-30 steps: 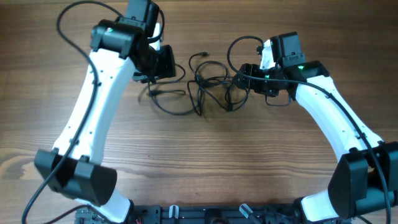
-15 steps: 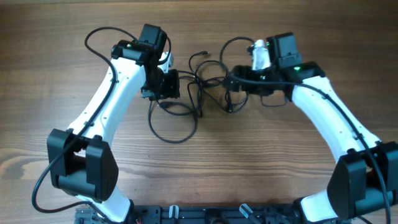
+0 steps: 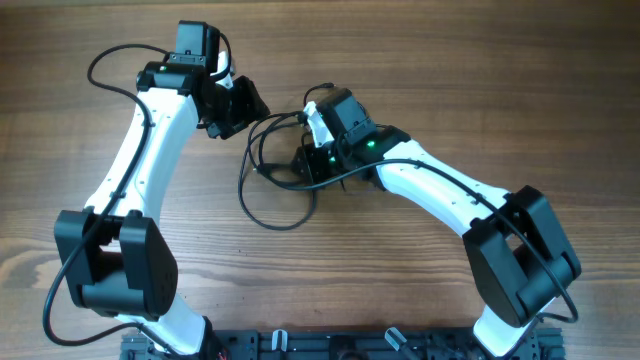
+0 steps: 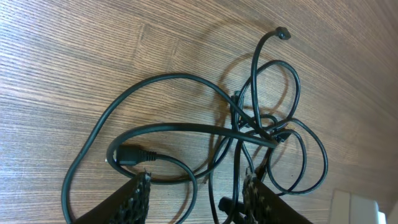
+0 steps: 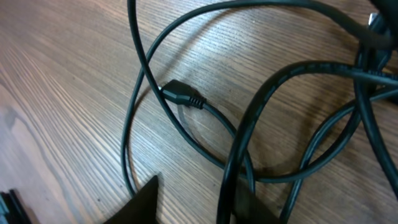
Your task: Untangle cables
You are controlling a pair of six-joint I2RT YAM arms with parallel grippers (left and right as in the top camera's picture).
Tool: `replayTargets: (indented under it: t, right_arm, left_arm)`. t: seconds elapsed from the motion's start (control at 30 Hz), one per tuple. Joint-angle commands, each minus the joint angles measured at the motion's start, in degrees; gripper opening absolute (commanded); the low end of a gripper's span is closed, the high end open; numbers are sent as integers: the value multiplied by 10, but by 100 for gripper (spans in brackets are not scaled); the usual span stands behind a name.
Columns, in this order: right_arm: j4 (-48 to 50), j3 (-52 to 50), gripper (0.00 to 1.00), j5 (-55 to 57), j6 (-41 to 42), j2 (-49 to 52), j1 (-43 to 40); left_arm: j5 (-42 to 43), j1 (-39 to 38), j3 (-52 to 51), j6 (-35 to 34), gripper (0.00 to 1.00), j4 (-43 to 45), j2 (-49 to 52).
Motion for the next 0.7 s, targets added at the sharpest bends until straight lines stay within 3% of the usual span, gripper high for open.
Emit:
replayTargets:
  t: [0.0, 0.13, 0.27, 0.33, 0.5, 0.57, 0.67]
  right_arm:
    - [5, 9, 19, 0, 6, 3, 0]
    - [4, 12, 5, -4, 37, -25, -27]
    - [-5, 12, 4, -47, 43, -98, -104]
    - [-28, 12, 4, -51, 65, -97, -133]
    - [-37, 12, 4, -129, 71, -97, -154]
    - [-37, 12, 4, -133, 72, -97, -157]
    - [-37, 12, 4, -159, 71, -97, -172]
  left_arm:
    - [9, 3, -2, -5, 47, 1, 0]
    - [10, -4, -2, -4, 41, -3, 0]
    - [33, -38, -2, 43, 38, -3, 0]
    - [65, -61, -2, 95, 41, -5, 0]
    - [71, -151, -2, 109, 55, 49, 31]
    - [71, -173, -2, 164, 60, 54, 49]
    - [60, -177, -2, 208, 61, 46, 85]
